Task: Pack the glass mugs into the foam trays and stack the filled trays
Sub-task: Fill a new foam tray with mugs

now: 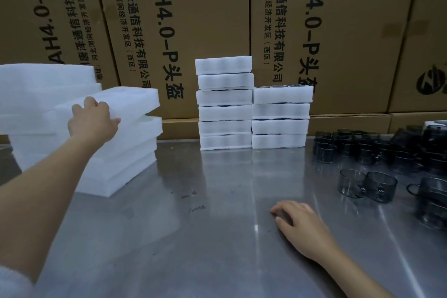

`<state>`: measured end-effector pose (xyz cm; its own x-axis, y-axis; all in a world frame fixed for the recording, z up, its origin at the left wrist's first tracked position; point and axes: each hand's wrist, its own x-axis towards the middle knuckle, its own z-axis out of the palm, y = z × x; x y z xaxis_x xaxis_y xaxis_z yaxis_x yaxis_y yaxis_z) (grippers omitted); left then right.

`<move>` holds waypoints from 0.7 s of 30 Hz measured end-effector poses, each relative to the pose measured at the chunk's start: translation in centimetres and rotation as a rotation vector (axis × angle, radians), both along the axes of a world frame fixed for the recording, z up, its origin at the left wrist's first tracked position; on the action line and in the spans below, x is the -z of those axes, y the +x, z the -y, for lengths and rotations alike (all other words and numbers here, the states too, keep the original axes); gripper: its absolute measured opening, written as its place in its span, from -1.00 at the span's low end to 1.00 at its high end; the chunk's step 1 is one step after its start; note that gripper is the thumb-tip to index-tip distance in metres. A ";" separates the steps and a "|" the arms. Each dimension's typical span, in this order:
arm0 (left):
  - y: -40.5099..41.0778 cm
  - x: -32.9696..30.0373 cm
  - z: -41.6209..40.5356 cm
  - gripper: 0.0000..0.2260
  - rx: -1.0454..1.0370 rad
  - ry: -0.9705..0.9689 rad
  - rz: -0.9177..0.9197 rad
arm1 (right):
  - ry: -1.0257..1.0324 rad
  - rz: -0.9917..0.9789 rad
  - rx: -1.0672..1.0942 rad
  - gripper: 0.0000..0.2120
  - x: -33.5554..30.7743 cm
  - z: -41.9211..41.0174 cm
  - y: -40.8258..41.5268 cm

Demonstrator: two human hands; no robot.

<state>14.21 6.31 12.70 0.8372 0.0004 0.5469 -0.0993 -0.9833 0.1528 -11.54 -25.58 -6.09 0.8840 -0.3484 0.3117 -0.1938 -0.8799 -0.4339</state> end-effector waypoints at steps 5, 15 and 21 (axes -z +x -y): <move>-4.8 -0.5 2.0 -0.61 0.285 -0.182 0.301 | 0.018 -0.031 -0.007 -0.81 0.1 0.3 0.0; -20.5 9.8 6.0 -0.72 1.132 -0.186 0.012 | 1.323 0.574 0.155 -0.79 -2.2 4.4 -1.9; -22.4 15.3 7.6 -0.72 1.260 -0.086 -0.125 | 1.413 0.396 0.019 -0.65 -2.4 6.9 -5.1</move>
<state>-8.19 -1.33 -2.63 0.3296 -0.7996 0.5020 -0.9356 -0.2052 0.2874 -16.63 -32.48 -3.73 0.8157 -0.5736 -0.0751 0.1343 0.3140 -0.9399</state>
